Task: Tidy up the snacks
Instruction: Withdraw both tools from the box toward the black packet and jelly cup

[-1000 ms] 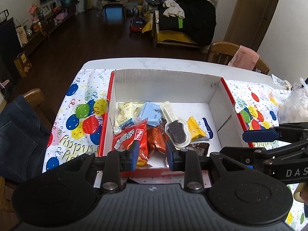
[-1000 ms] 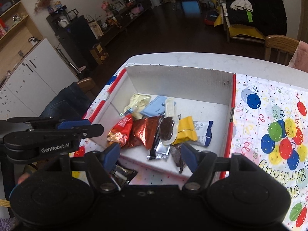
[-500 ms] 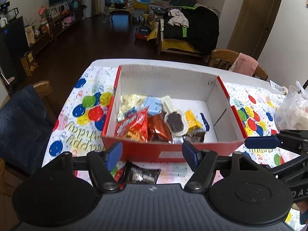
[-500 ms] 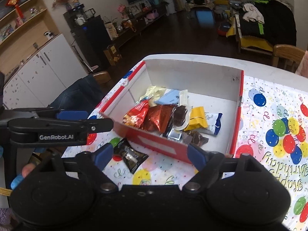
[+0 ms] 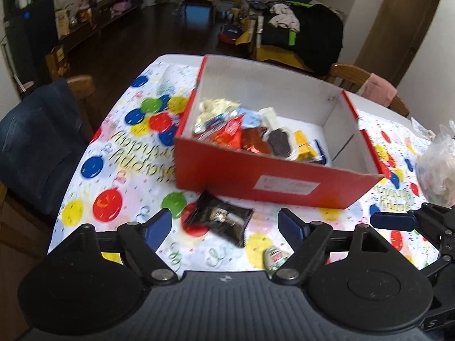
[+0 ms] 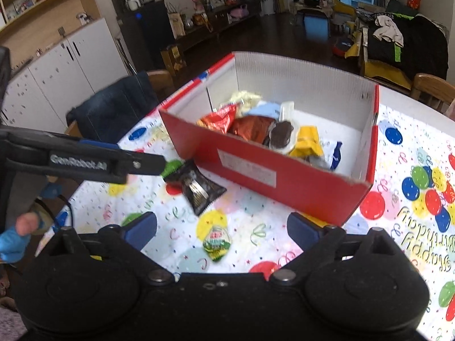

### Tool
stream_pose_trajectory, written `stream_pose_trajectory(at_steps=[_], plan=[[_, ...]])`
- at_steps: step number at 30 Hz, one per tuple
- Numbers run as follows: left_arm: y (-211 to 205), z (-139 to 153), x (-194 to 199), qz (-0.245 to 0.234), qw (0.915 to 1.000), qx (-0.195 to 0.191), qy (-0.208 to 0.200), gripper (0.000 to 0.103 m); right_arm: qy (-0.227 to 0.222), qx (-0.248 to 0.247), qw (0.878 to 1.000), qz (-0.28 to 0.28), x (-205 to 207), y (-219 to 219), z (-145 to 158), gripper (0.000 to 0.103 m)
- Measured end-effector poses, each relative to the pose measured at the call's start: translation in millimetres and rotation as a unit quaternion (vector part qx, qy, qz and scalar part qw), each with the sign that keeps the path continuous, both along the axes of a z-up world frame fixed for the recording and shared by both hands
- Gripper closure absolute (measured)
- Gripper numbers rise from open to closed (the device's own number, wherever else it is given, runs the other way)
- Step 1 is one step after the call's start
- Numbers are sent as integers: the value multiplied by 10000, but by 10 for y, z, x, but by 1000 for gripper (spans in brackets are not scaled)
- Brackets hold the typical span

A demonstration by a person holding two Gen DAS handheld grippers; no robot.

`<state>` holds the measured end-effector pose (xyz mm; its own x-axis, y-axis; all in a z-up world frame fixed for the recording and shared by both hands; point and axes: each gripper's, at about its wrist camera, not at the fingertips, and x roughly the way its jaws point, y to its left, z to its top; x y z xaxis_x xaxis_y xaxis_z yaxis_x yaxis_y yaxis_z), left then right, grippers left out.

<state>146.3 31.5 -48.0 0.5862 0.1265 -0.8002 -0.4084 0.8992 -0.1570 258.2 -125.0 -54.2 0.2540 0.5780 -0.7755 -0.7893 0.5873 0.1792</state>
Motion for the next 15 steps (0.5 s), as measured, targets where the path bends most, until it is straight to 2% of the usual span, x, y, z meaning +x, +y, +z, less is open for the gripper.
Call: stream_pose_trajectory(at_steps=[9, 15], plan=[[177, -221, -181, 478, 9984, -99, 267, 21, 45, -325, 9994, -90, -68, 152, -369, 4], [271, -308, -257, 617, 9973, -126, 381, 21, 64, -638, 9979, 68, -119, 333, -630, 22]])
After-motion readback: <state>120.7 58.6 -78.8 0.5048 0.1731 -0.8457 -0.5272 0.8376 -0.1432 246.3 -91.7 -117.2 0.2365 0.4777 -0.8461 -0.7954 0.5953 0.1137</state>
